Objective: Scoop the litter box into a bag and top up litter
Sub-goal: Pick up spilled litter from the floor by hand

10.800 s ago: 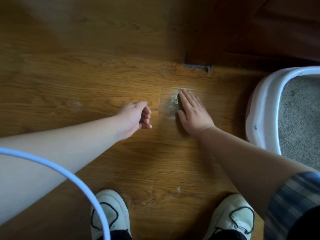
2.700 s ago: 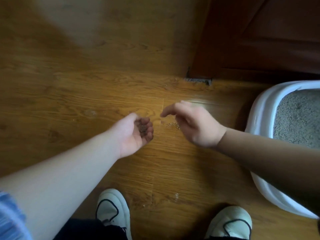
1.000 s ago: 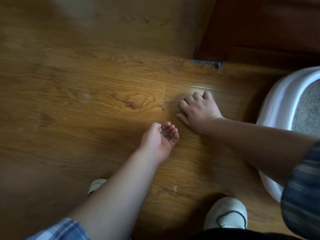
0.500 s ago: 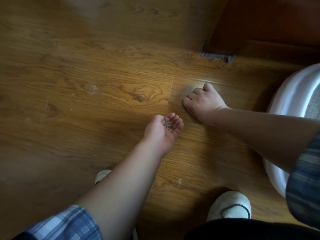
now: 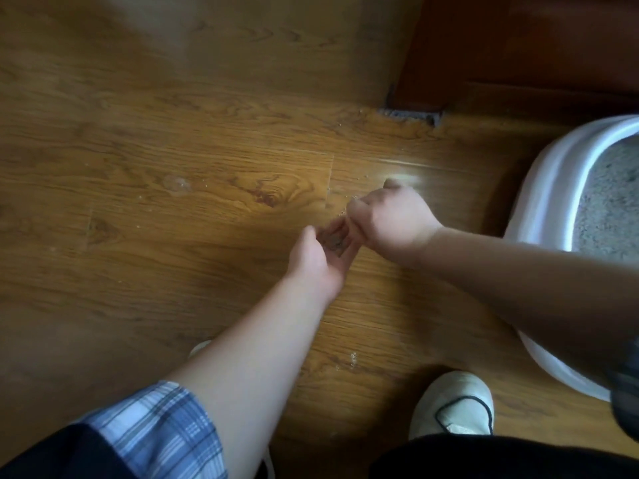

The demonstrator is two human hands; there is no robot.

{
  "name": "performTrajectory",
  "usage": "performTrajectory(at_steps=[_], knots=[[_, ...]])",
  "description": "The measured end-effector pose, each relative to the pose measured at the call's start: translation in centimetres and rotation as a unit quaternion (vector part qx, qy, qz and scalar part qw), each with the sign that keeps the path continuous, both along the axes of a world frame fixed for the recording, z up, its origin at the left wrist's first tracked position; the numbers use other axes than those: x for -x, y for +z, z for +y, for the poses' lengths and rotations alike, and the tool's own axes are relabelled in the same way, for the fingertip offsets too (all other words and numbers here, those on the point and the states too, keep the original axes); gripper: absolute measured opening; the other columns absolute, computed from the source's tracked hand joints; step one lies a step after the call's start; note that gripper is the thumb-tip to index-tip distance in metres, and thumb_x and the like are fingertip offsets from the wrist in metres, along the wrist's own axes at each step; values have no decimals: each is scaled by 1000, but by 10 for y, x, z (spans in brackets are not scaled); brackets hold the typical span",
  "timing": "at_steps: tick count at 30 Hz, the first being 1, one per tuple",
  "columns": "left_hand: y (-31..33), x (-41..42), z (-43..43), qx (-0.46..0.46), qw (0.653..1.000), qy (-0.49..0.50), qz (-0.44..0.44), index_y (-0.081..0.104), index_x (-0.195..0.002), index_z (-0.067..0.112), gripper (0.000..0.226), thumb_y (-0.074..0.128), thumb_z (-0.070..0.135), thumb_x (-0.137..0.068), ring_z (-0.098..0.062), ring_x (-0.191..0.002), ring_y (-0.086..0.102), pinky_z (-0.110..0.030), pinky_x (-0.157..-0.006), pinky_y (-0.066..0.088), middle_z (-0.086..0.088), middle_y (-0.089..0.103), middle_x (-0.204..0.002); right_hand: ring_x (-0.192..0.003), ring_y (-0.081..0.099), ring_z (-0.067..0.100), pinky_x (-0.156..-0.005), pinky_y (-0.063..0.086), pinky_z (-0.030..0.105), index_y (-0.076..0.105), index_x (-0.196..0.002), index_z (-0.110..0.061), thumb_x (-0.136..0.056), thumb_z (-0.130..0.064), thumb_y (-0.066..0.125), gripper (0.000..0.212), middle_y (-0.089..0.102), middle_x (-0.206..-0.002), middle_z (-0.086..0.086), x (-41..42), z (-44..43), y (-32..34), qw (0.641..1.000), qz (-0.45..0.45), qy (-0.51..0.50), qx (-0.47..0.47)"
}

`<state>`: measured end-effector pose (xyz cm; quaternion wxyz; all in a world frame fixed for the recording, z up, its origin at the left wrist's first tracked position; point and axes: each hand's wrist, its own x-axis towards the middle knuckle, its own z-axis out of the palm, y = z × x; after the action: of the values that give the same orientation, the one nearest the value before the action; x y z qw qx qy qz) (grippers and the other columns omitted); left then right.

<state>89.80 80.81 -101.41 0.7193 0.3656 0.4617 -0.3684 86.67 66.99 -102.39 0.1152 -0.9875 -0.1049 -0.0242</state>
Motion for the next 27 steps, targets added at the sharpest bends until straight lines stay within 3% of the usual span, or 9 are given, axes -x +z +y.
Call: performTrajectory(at_steps=[3, 9, 15, 21, 24, 27], knots=[[2, 10, -11, 52, 998, -13, 24, 63, -81, 10, 29, 38, 18, -94, -19, -78, 63, -26, -79, 46, -9, 66, -80, -55, 61, 25, -61, 42, 33, 62, -73, -18, -86, -29, 45, 24, 65, -64, 0, 23, 18, 13, 999, 13, -18, -24], [12, 31, -25, 65, 991, -108, 53, 67, -87, 11, 39, 34, 30, -96, -23, -89, 65, -29, -85, 47, -11, 74, -79, -65, 64, 24, -63, 33, 32, 64, -79, -20, -79, -20, 62, 1, 68, -72, -1, 45, 22, 15, 997, 68, -39, 25], [6, 31, -26, 42, 988, -145, 36, 66, -87, 13, 38, 32, 28, -96, -21, -90, 65, -29, -80, 49, -9, 73, -82, -71, 66, 27, -63, 48, 36, 63, -83, -22, -82, -24, 56, 8, 69, -78, 0, 47, 24, 11, 996, 79, -51, 6], [-3, 20, -20, 21, 990, -140, 21, 63, -85, 14, 30, 36, 24, -94, -17, -87, 64, -27, -79, 49, -6, 68, -88, -73, 66, 28, -65, 51, 36, 63, -86, -23, -86, -28, 50, 14, 68, -81, -2, 37, 25, 10, 994, 101, -36, -13], [-9, 18, -16, 15, 990, -140, 16, 63, -83, 12, 31, 38, 24, -96, -15, -80, 66, -26, -74, 51, -6, 71, -77, -70, 65, 28, -61, 49, 32, 63, -82, -24, -92, -33, 46, 22, 68, -78, -3, 30, 26, 13, 994, 101, -42, -9], [-15, 16, -10, 15, 987, -159, 0, 68, -90, 10, 31, 42, 25, -95, -18, -91, 67, -28, -89, 50, -8, 73, -87, -72, 65, 28, -63, 49, 33, 64, -84, -23, -92, -32, 42, 26, 69, -82, -1, 30, 29, 14, 994, 105, -32, -6]])
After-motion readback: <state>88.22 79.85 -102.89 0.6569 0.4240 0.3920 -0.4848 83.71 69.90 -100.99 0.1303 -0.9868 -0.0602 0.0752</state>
